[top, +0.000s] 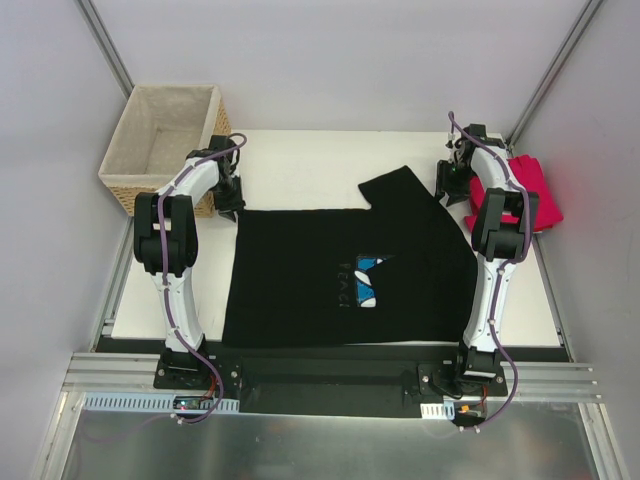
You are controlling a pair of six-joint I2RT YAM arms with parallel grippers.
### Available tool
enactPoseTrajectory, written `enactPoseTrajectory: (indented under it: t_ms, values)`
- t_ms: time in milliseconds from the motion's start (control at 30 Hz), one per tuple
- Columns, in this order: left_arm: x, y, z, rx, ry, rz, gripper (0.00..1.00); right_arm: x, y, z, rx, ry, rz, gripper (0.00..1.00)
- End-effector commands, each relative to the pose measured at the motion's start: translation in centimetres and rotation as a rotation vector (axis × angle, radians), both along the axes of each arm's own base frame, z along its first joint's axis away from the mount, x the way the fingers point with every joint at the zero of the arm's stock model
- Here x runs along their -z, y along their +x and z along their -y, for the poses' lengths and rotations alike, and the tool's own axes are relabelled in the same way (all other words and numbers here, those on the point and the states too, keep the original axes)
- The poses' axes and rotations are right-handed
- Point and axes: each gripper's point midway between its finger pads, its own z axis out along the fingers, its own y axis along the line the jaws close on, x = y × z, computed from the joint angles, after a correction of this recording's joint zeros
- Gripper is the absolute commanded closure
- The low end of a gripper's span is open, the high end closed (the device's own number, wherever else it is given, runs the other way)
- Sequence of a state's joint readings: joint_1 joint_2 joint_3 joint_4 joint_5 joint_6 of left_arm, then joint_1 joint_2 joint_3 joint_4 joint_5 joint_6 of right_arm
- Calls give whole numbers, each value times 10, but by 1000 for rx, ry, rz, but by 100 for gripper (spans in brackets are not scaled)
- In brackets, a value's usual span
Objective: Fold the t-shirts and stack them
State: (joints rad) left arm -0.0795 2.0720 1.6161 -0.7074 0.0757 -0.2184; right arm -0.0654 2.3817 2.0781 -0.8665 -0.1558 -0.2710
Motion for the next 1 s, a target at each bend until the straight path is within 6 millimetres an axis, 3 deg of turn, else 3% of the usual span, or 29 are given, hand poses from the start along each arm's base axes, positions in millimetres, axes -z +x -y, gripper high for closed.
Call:
enactPoseTrajectory:
  t_ms: [0,400,800,967]
  values:
    - [-6,5,8,30,-21,8,77,-22,15,-3,-22,-14,79,54]
    - [20,16,8,25,-18,-29,76,-4,17,-12,-51,16,57,54]
    - [25,18,12,32,-35,-38,74,5,16,-14,-60,14,40,54]
    - [28,17,12,29,-36,-46,81,7,16,-19,-69,25,39,56]
